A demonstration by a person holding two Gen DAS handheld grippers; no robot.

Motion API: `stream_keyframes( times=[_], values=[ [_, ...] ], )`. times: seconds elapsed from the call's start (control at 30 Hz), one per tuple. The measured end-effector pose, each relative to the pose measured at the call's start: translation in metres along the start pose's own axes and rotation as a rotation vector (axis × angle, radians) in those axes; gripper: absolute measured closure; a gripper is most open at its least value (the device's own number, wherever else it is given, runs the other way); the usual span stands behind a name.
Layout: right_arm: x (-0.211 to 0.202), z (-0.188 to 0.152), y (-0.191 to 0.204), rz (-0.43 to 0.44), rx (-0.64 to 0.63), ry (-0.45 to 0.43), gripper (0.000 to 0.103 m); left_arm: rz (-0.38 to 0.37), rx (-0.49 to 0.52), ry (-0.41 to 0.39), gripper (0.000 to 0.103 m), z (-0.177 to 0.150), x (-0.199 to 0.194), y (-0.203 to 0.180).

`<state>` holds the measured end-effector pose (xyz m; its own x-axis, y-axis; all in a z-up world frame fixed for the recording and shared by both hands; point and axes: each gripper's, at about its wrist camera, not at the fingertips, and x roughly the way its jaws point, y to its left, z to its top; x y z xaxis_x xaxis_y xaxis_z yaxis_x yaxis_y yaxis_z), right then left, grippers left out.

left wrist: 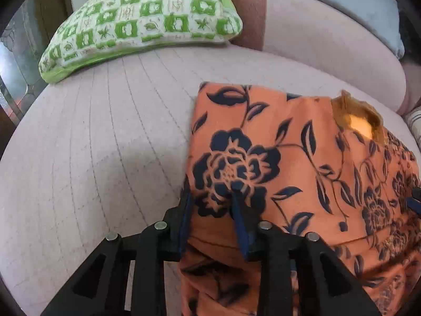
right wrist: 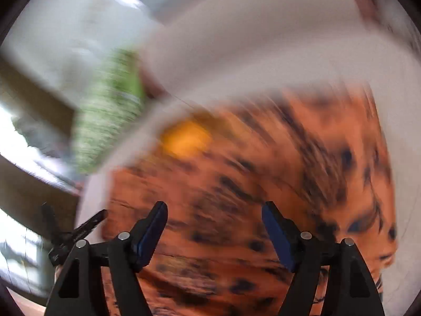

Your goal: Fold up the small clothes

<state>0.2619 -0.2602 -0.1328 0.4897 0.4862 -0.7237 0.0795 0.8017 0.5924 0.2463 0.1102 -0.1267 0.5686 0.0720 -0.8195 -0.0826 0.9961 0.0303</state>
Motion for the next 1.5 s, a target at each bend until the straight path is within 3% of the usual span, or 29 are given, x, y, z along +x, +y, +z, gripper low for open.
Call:
stream_keyframes(
  times=[0.03,0.07,0.1,0.17,0.27,0.33,0.37,0.4,0.43,0.47,0.5,0.53,0.6,0.67,0.7,0.73,0.8,0.87,0.9,0.97,1.0,1.03,1.07,1.1,1.2,1.27,1.37,1.5],
  values=[
    [-0.002,-0.001,-0.008,0.038,0.045,-0.036,0.034,0.05,0.016,-0.01,0.063,0.002,-0.007,-0.002],
    [-0.009,0.0,-0.007,0.054,0.058,-0.058,0.033,0.047,0.006,-0.034,0.061,0.004,-0.016,-0.001],
    [-0.017,0.002,0.003,0.04,0.037,-0.072,0.027,-0.031,-0.027,-0.083,0.058,0.011,-0.028,0.003],
    [-0.031,0.009,0.029,0.038,-0.087,-0.122,0.026,-0.098,-0.039,-0.11,0.043,0.025,-0.035,0.003],
    [-0.032,0.027,0.047,0.079,-0.147,-0.138,0.026,-0.153,0.009,-0.12,0.043,0.048,-0.021,-0.008],
    [-0.02,0.042,0.037,0.173,-0.086,-0.098,0.025,-0.234,0.003,-0.085,0.043,0.057,-0.001,-0.01],
    [-0.007,0.049,0.03,0.256,-0.062,-0.038,0.025,-0.233,-0.008,-0.062,0.043,0.059,0.011,-0.01],
    [0.002,0.051,0.024,0.279,-0.057,-0.009,0.025,-0.173,-0.009,-0.029,0.043,0.061,0.027,-0.009],
    [0.014,0.052,0.011,0.149,-0.057,-0.025,0.032,-0.058,-0.035,0.027,0.043,0.061,0.05,-0.002],
    [0.022,0.054,-0.005,0.083,-0.01,-0.037,0.037,-0.043,-0.11,0.029,0.039,0.06,0.058,0.012],
    [0.019,0.053,-0.025,0.159,0.098,-0.079,0.038,-0.065,-0.17,-0.006,0.039,0.058,0.054,0.022],
    [0.01,0.05,-0.028,0.195,0.145,-0.114,0.034,-0.037,-0.174,-0.016,0.039,0.059,0.05,0.023],
    [-0.001,0.046,-0.01,0.152,0.065,-0.122,0.025,-0.014,-0.153,-0.017,0.036,0.057,0.048,0.021],
    [-0.003,0.044,0.005,0.223,-0.007,-0.115,0.022,-0.022,-0.138,-0.006,0.034,0.053,0.049,0.02],
    [0.003,0.044,0.008,0.175,-0.031,-0.113,0.023,-0.018,-0.137,-0.001,0.032,0.05,0.046,0.022],
    [0.016,0.044,-0.004,0.07,0.014,-0.08,0.029,-0.022,-0.14,0.012,0.032,0.047,0.042,0.025],
    [0.004,0.04,-0.012,0.114,0.114,-0.123,0.028,-0.054,-0.18,-0.004,0.033,0.034,0.014,0.039],
    [-0.019,0.031,0.009,0.111,0.063,-0.154,0.026,-0.061,-0.206,-0.067,0.033,0.024,-0.013,0.052],
    [-0.03,0.021,0.024,0.167,0.001,-0.158,0.023,-0.072,-0.181,-0.076,0.033,0.012,-0.024,0.052],
    [-0.03,0.006,0.039,0.209,-0.058,-0.135,0.017,-0.007,-0.06,0.011,0.032,-0.004,-0.013,0.04],
    [-0.019,-0.003,0.039,0.165,-0.08,-0.104,0.016,0.036,-0.016,0.086,0.029,-0.014,0.002,0.035],
    [0.0,-0.009,0.027,0.075,-0.037,-0.033,0.019,0.033,-0.044,0.056,0.026,-0.017,0.002,0.039],
    [0.006,-0.014,0.016,0.074,0.016,-0.01,0.021,0.054,-0.062,0.064,0.026,-0.016,-0.007,0.04],
    [-0.007,-0.018,0.018,0.083,0.034,-0.069,0.021,0.047,-0.092,0.059,0.027,-0.013,-0.019,0.042],
    [-0.049,-0.033,0.051,0.124,-0.022,-0.12,0.019,0.011,-0.096,-0.024,0.027,-0.014,-0.059,0.044],
    [-0.108,-0.064,0.054,0.067,-0.092,-0.201,0.019,-0.032,-0.095,-0.058,0.027,-0.026,-0.087,0.047],
    [-0.139,-0.089,0.039,0.059,-0.078,-0.191,0.017,-0.125,-0.128,-0.05,0.025,-0.066,-0.126,0.062],
    [-0.186,-0.143,-0.009,-0.085,-0.083,-0.093,0.017,-0.223,-0.164,0.006,0.025,-0.12,-0.154,0.077]
  ],
)
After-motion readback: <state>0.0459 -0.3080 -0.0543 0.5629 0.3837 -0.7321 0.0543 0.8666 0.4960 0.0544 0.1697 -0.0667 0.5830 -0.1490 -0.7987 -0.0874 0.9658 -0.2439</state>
